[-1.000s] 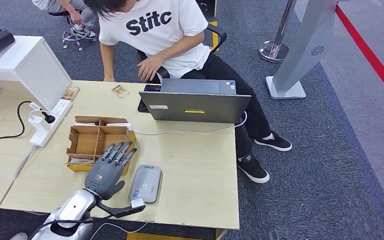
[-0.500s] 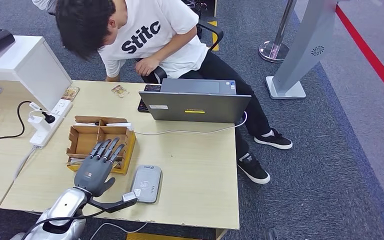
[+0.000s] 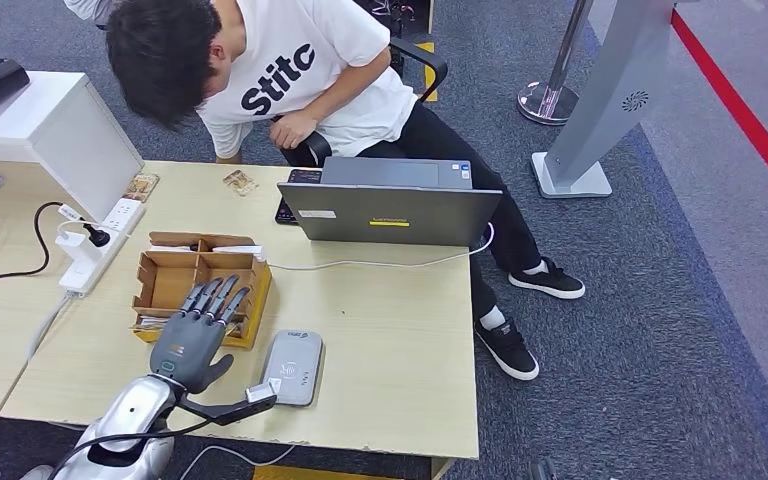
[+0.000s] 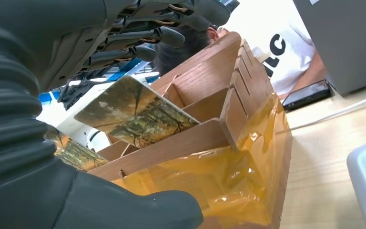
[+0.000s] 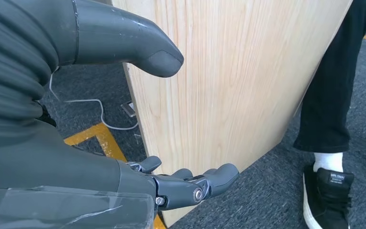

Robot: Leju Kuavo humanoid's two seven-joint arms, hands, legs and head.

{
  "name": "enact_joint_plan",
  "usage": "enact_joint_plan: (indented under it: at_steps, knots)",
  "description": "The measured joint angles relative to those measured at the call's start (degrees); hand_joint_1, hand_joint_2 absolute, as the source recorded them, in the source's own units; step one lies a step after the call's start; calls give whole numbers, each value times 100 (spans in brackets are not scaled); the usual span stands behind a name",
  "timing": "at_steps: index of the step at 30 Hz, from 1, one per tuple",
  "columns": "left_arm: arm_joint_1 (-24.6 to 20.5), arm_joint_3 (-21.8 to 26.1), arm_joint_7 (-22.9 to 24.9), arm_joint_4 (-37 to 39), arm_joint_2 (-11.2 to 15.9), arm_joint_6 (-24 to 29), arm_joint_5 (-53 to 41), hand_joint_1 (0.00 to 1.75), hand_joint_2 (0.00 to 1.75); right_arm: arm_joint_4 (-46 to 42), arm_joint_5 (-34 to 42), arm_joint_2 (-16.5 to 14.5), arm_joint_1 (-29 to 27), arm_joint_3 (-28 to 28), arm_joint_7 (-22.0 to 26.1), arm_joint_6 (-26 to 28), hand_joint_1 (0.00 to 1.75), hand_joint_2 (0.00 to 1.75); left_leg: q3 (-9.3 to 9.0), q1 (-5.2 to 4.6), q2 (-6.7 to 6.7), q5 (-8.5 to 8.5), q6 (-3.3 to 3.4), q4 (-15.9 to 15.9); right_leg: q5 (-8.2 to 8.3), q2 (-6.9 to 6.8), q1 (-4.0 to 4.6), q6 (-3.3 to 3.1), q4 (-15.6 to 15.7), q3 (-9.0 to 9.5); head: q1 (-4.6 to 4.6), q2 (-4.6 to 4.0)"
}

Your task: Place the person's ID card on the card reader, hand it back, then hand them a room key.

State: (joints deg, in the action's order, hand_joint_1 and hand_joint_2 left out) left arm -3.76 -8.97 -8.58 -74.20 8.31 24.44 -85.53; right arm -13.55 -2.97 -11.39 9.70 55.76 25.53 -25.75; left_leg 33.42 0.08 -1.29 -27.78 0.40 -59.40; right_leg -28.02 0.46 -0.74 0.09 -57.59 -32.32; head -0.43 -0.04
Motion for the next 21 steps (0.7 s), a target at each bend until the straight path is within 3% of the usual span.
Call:
enact_joint_plan:
  at_steps: [21]
  knots:
    - [55,215,-98,-14,-128,48,2,0,175,0,46,2,-9,0,-10,-33,0,175,-1,0,0,0,0,0,0,0,0,0,0,0,1,0]
